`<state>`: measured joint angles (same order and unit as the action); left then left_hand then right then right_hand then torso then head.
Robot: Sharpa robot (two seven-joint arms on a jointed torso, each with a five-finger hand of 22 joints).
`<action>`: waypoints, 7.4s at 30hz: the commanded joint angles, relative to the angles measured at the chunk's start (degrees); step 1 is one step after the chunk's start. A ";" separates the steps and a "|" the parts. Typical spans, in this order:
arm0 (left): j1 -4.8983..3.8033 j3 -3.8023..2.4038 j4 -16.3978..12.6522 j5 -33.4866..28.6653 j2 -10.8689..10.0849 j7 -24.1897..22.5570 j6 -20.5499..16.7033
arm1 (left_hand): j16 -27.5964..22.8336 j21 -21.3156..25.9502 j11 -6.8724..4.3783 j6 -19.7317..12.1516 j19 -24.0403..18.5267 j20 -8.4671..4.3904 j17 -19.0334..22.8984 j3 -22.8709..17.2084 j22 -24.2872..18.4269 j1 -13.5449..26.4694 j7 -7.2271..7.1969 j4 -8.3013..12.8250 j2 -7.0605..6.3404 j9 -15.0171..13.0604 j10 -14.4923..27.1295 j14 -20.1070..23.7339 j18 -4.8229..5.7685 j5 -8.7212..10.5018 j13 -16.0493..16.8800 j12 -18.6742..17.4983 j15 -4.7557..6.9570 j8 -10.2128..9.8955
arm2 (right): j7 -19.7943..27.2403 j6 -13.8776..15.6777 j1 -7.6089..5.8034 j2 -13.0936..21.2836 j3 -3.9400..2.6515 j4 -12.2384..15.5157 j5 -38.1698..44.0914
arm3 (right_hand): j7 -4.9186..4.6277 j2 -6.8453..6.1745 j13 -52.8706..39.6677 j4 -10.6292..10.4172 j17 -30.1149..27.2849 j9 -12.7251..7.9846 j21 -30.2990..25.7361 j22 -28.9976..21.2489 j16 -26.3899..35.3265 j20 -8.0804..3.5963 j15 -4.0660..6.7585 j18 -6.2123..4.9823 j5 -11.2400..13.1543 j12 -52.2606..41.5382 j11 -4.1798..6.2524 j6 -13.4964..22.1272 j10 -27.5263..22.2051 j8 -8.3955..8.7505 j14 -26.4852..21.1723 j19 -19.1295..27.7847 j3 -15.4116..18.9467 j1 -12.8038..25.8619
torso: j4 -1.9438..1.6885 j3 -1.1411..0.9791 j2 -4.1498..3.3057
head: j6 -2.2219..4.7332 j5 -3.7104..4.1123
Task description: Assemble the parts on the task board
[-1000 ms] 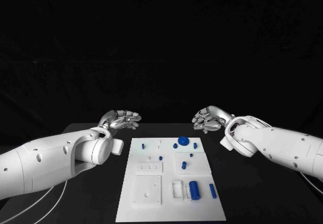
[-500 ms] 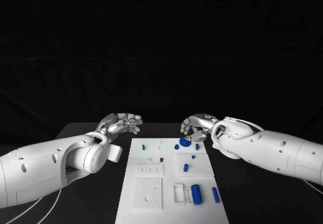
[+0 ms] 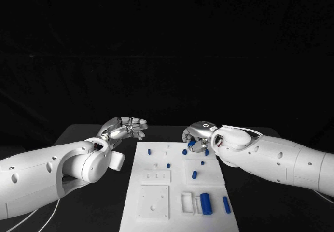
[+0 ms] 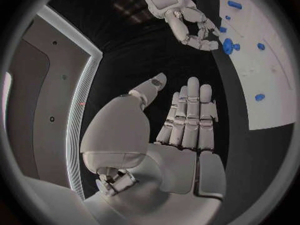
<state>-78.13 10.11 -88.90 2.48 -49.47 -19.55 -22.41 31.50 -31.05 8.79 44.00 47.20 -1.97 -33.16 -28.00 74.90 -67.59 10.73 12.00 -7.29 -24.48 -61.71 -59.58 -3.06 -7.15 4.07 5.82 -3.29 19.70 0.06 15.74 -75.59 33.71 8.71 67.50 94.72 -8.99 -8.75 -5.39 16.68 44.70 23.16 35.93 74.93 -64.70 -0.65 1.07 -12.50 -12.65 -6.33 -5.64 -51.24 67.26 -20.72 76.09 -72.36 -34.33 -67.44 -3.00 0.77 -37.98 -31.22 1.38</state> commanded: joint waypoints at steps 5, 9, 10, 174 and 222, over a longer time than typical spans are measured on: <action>-0.14 -0.05 -0.16 0.31 0.07 -0.70 1.04 | 0.06 -0.40 0.44 0.31 -0.04 -0.29 -0.12 -0.02 1.08 0.84 0.24 0.30 -0.18 0.08 -0.05 -0.22 -0.92 0.41 -0.08 -0.46 -0.07 -0.38 | -1.65 -1.10 0.08 -0.23 -0.02 -0.05 3.98 | 0.04 -0.66 0.20 -0.01 -0.27 -0.09 0.45 1.32 -0.66 -0.31 -0.48 -2.50 0.80 0.67 -0.30 0.58 -0.55 0.50 -0.43 0.15 -0.07 0.29 | -0.35 0.07 -1.14 | 0.36 0.13; -0.14 -0.05 -0.29 0.31 0.01 -0.70 1.08 | 0.05 -0.41 0.45 0.32 -0.06 -0.29 -0.14 -0.04 1.08 0.90 0.25 0.31 -0.20 0.10 -0.04 -0.21 -0.91 0.43 -0.08 -0.50 -0.07 -0.39 | -1.73 -1.23 0.13 -0.23 -0.02 -0.07 4.36 | 0.03 -0.75 0.27 0.01 -0.36 -0.11 0.54 1.31 -0.78 -0.32 -0.53 -2.50 0.97 0.84 -0.35 0.64 -0.65 0.56 -0.48 0.19 -0.05 0.26 | -0.36 0.12 -1.42 | 0.31 0.15; -0.14 -0.05 -0.34 0.31 -0.02 -0.70 1.04 | 0.05 -0.41 0.46 0.32 -0.06 -0.29 -0.15 -0.05 1.07 0.92 0.25 0.31 -0.21 0.10 -0.04 -0.21 -0.91 0.43 -0.08 -0.51 -0.07 -0.40 | -1.73 -1.42 0.15 -0.23 -0.02 -0.09 4.37 | 0.03 -0.78 0.28 0.01 -0.38 -0.11 0.56 1.30 -0.81 -0.32 -0.54 -2.50 1.02 0.89 -0.36 0.65 -0.67 0.57 -0.49 0.20 -0.04 0.25 | -0.37 0.12 -1.50 | 0.32 0.14; -0.32 -0.02 0.70 0.87 1.69 0.32 1.63 | -0.25 -0.78 0.29 0.39 -0.24 -0.42 -0.82 -0.78 1.02 1.71 0.09 0.91 -0.13 0.39 -0.02 -0.20 -0.82 0.58 -0.06 -1.42 0.02 -0.66 | -15.05 7.42 1.15 -8.94 -0.79 -3.47 16.97 | 2.60 -1.66 -4.10 -3.69 -3.79 2.08 3.21 1.12 -4.52 0.06 2.60 -2.50 9.85 -2.15 2.84 -6.96 7.16 -2.08 -1.35 -0.49 -13.90 0.49 | -2.87 2.08 -6.85 | 2.80 2.00; -0.32 -0.01 1.59 0.89 1.08 0.47 0.64 | -0.38 -0.89 0.33 0.19 -0.33 -0.43 -1.05 -0.99 0.99 1.73 0.14 1.36 -0.23 0.52 0.21 -0.17 -0.80 0.62 -0.09 -1.76 0.00 -0.85 | -12.10 10.93 1.10 -5.18 -3.52 0.91 7.80 | -0.40 -7.99 -2.61 -6.04 -5.41 0.81 2.90 0.84 -4.98 0.40 -0.65 -2.50 9.85 2.49 -0.45 -0.06 -0.48 1.61 -1.63 0.35 -10.24 0.63 | -2.38 1.83 -6.99 | 3.15 1.58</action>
<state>-78.35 10.16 -87.37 3.14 -48.52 -18.71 -21.70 31.50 -31.71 8.92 44.20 47.08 -2.06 -34.13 -29.01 74.91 -66.34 10.93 13.00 -7.54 -24.05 -61.59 -59.56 -3.11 -6.83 4.05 4.38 -3.31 19.03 -13.69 25.75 -74.36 27.75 5.32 67.71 105.48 -9.52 -16.30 -8.06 10.79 39.36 24.06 38.94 74.92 -69.42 0.10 0.87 -12.25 -2.66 -4.14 -6.15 -51.72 67.13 -19.41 74.49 -72.04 -44.71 -66.83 -5.64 2.78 -44.96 -28.34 3.04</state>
